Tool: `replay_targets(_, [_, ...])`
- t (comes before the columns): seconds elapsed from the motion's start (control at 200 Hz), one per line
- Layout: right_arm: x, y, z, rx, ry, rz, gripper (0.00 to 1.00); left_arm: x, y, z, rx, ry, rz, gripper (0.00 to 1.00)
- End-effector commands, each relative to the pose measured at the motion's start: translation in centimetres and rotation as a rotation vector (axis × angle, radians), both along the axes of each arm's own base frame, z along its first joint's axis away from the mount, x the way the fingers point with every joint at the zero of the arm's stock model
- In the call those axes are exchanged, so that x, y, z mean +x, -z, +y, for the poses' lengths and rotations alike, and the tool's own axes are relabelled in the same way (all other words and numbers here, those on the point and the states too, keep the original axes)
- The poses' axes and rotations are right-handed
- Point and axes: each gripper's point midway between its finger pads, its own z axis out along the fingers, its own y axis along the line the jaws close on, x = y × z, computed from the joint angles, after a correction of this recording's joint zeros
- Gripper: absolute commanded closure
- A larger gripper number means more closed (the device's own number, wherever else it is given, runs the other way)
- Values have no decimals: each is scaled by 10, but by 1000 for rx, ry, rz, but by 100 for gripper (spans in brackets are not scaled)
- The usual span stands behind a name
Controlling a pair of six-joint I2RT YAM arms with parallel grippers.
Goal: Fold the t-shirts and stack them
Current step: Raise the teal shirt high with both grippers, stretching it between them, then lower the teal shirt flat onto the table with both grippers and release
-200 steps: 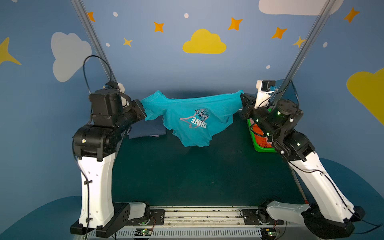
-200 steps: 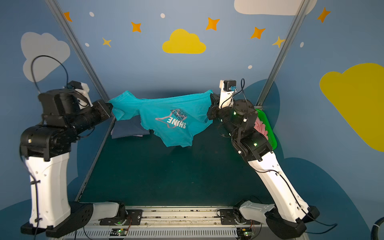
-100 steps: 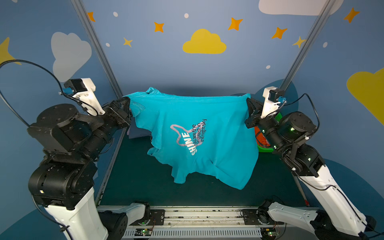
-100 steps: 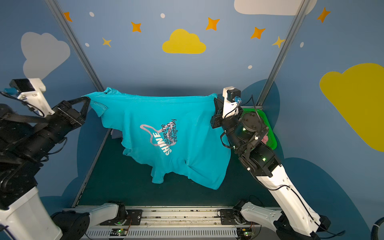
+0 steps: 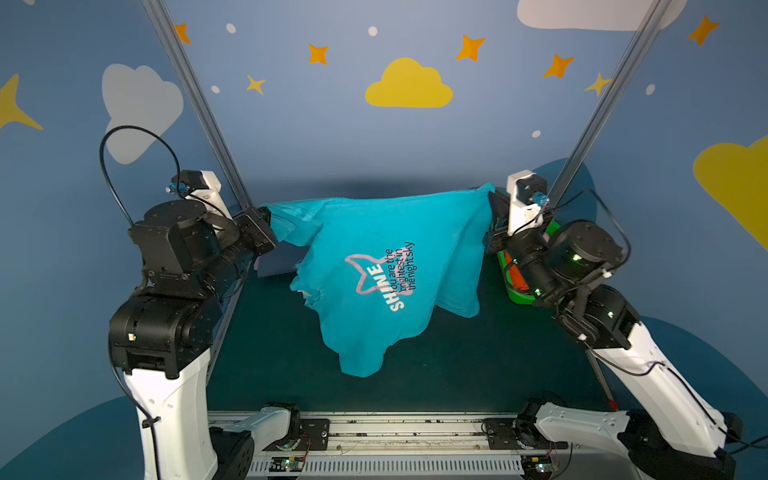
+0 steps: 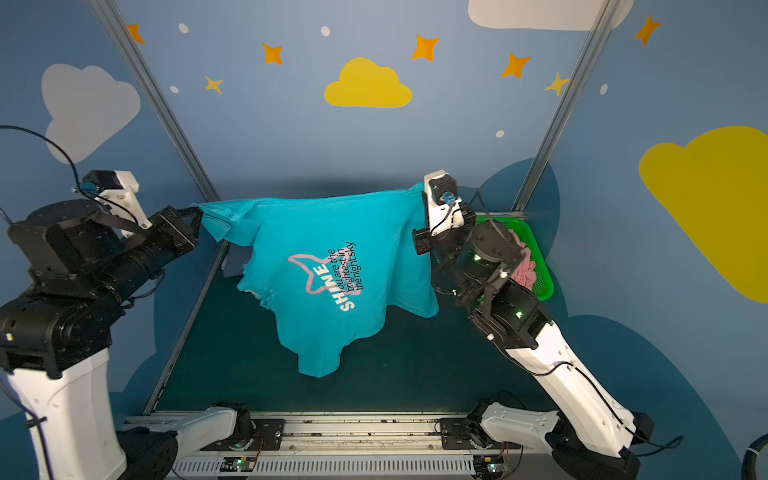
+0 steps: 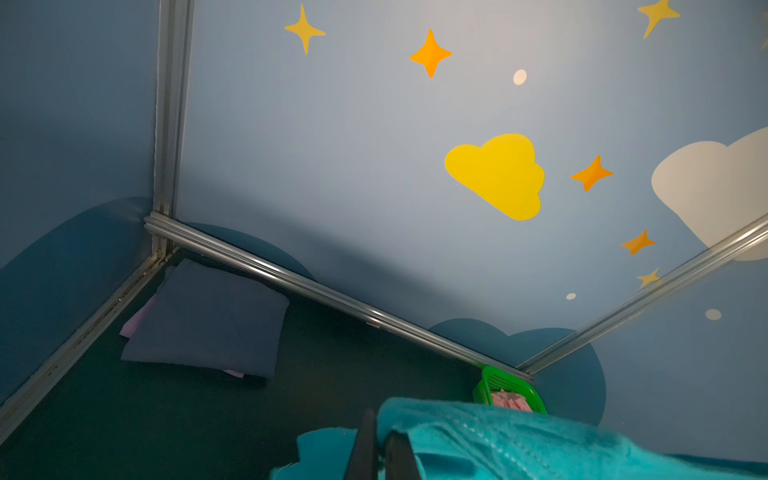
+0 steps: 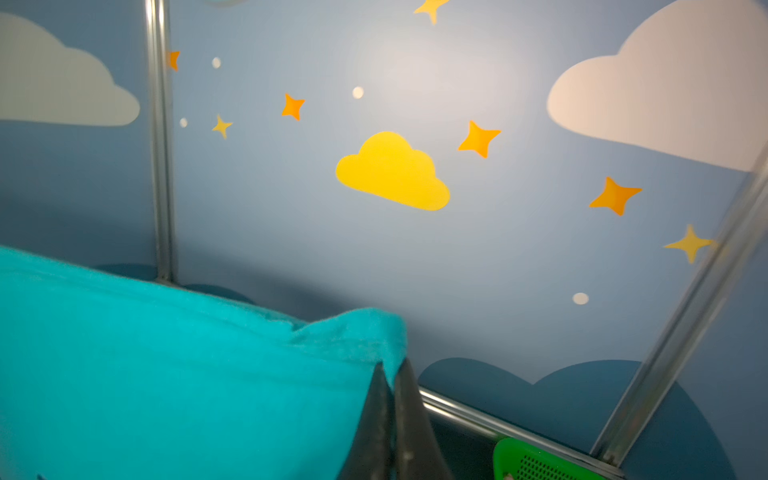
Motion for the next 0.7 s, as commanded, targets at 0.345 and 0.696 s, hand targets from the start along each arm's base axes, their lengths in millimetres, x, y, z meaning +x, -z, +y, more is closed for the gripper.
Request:
replay_targets(0.345, [-51,-55,-22,224,-156,-68,100,-49,-71,12,-4,-40,-213,96])
replay_targets(0.696, [-32,-24,-17,164,-69,-12,100,-21,-62,10,-12,-40,-207,96])
